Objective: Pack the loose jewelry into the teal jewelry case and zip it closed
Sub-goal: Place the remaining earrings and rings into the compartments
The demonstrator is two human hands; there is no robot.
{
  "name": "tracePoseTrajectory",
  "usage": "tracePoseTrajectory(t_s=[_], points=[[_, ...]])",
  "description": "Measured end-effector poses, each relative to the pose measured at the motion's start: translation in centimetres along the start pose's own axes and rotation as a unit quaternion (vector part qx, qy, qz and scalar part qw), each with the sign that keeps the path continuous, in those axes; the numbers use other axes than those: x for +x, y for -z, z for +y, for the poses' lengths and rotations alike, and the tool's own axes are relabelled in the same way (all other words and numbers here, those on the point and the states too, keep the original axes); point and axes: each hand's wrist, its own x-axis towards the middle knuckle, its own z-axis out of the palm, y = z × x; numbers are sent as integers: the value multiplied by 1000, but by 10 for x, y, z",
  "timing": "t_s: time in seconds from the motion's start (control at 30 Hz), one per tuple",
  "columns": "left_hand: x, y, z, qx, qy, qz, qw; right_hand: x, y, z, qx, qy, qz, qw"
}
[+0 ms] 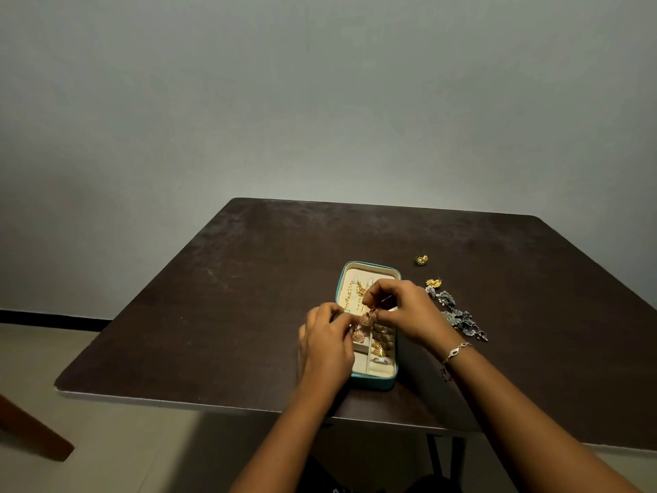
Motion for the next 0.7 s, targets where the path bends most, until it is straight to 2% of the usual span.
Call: tracePoseTrajectory(t_s=[0.43, 0.7], points=[[-2, 4, 3, 24, -15, -1, 1000, -2, 0, -1, -29, -9, -1, 1000], [-2, 4, 3, 30, -19, -6, 999, -3, -1, 0, -148, 27, -22, 988]])
